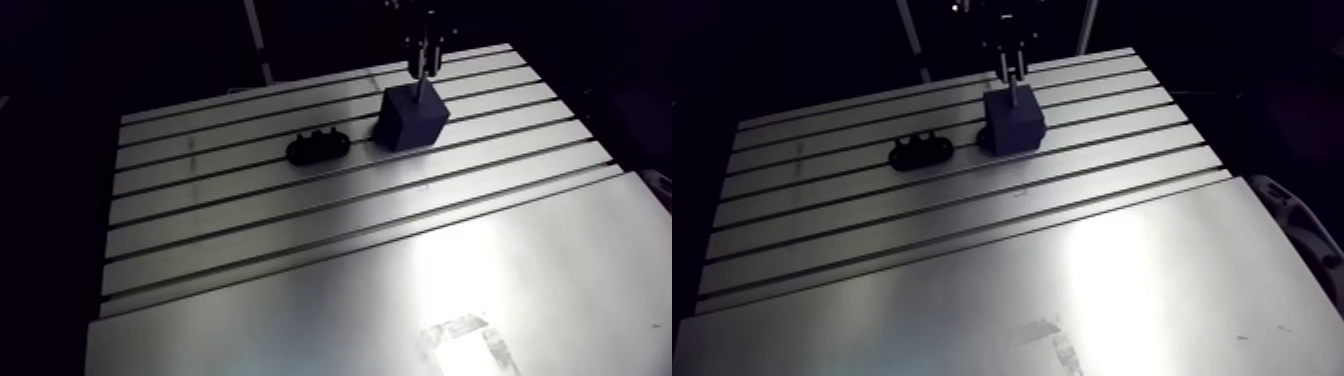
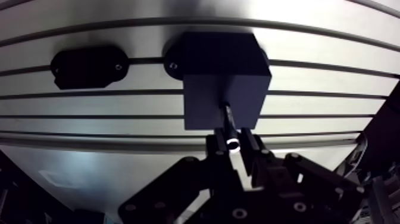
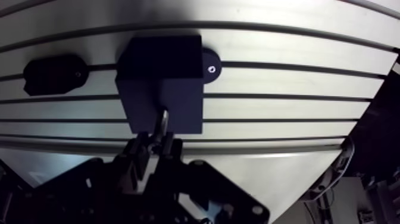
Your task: Pick up the M10 bolt and insert it into the hole until fully seated.
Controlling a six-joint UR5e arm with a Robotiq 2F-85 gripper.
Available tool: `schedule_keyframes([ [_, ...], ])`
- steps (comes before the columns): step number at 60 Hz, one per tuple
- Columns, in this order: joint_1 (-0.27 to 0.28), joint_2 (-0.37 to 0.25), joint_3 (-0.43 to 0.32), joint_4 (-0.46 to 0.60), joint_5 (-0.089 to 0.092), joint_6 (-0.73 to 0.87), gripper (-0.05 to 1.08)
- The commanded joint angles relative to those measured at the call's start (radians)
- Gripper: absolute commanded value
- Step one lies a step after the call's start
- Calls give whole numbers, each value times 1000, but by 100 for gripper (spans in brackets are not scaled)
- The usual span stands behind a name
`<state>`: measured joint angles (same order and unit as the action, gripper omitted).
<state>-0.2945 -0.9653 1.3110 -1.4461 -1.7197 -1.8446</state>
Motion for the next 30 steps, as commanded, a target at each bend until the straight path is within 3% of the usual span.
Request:
schedule_keyframes([
  [1,0,0,0,-1,-1,0,108],
  [30,4,-2,7,-3,-1,-2,108],
])
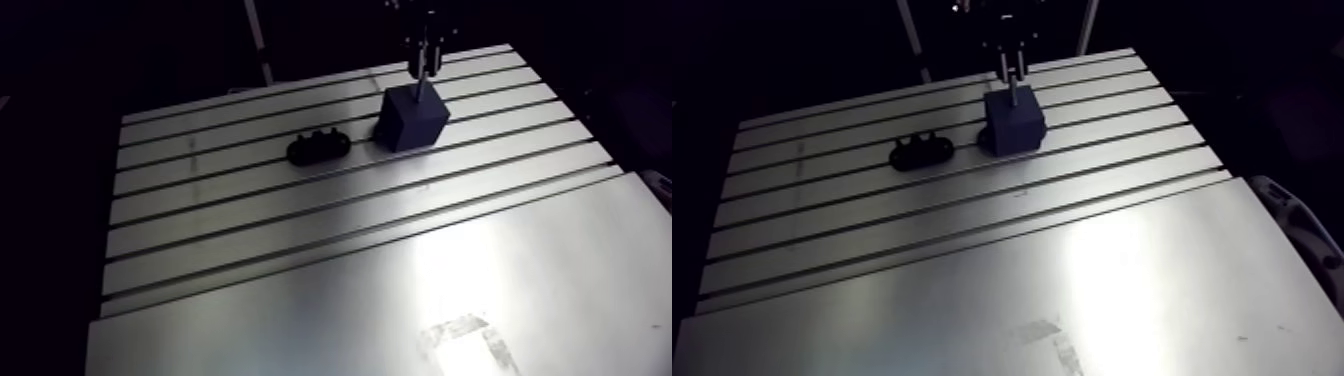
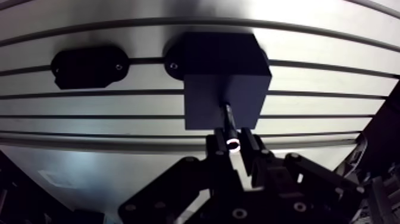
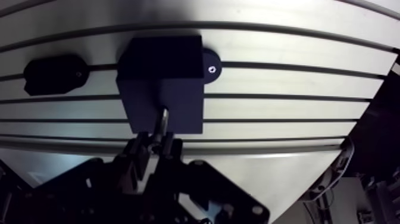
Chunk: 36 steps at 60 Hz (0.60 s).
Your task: Pick up the M10 bolt and insert it into the hole until fully seated.
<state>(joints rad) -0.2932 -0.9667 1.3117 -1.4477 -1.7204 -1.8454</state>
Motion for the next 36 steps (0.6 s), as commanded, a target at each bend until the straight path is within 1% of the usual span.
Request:
schedule_keyframes([
  [1,3,0,8,-1,0,-1,108],
  [20,0,0,11,-4,-2,-1,108],
  [36,-3,-8,28,-24,0,-2,108],
])
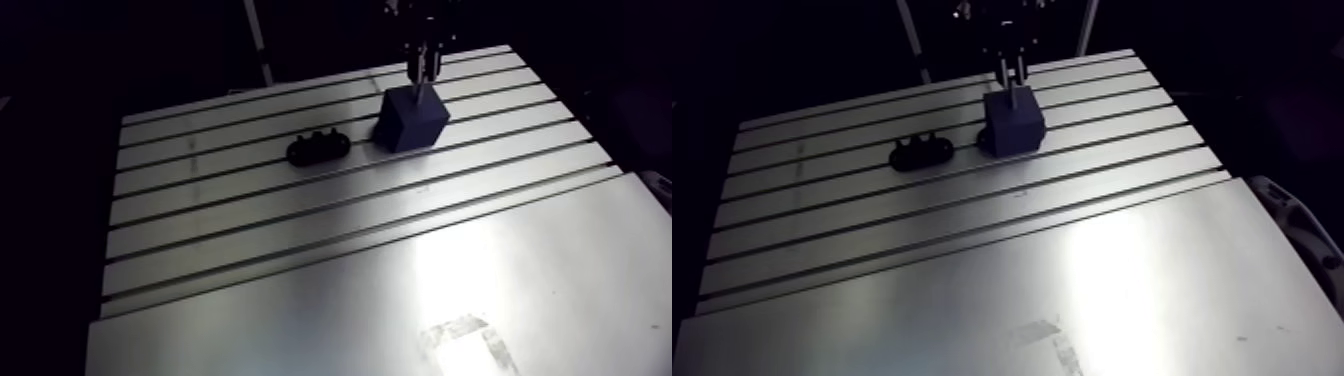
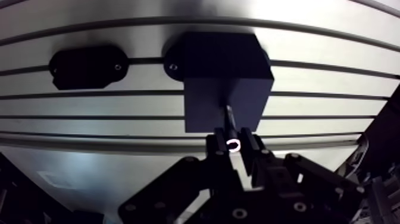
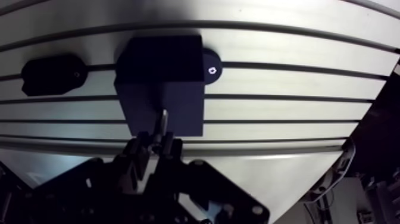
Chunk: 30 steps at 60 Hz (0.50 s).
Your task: Pick up the M10 bolt and insert it into the hole until fully seated.
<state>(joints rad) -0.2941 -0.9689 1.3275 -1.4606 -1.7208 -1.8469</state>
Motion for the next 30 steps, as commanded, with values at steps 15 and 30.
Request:
schedule_keyframes([
  [15,-2,-10,30,-29,0,-2,108],
  [30,-2,-49,66,-85,0,-4,108],
])
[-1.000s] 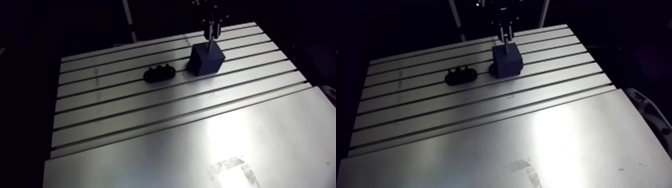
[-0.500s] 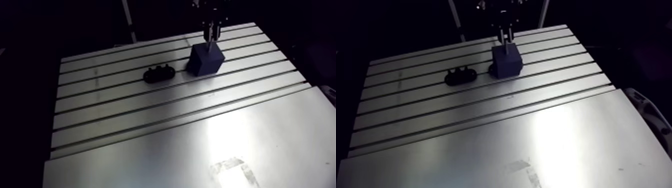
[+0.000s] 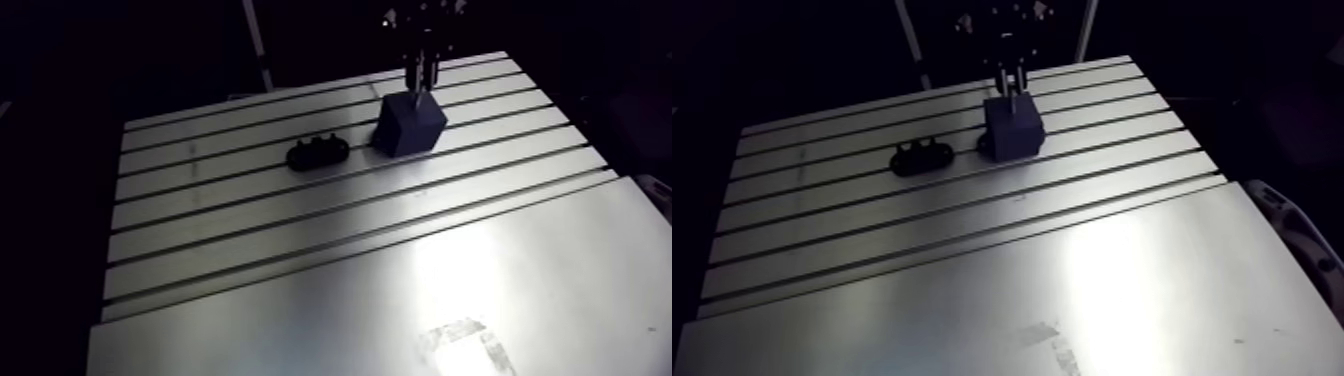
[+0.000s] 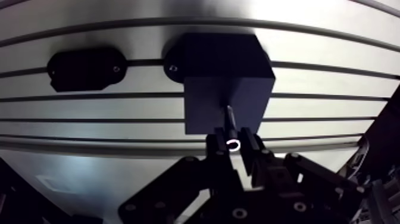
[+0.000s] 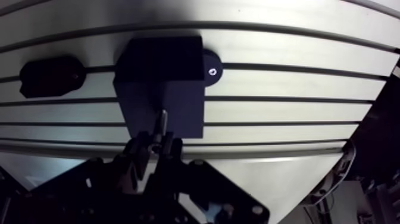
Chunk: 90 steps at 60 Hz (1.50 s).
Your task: Pick up the M10 bolt and insert it into the hole until fully seated.
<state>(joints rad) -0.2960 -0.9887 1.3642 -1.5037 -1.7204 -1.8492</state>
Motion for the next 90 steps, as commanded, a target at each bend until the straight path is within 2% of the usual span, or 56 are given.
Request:
schedule_keyframes([
  [1,0,-34,35,-48,1,-3,108],
  [33,-12,-46,78,-80,3,-5,105],
  [34,-14,-46,78,-81,3,-3,97],
  [35,-14,-46,78,-81,3,-3,97],
  [36,-15,-46,77,-83,3,-3,77],
  [37,-15,-46,77,-83,3,-3,77],
  [39,-15,-46,77,-83,3,-2,11],
  [40,-15,-46,78,-87,3,-2,2],
  [41,-17,-46,81,-94,3,-2,1],
  [61,-35,-74,104,-162,14,0,0],
  [70,-50,-118,134,-235,39,3,0],
  [73,-53,-130,142,-240,45,3,0],
  [74,-55,-143,147,-241,54,2,0],
  [80,-57,-172,148,-240,73,0,0],
  [86,-54,-206,139,-218,78,4,0],
  [90,-50,-229,126,-165,78,5,0],
])
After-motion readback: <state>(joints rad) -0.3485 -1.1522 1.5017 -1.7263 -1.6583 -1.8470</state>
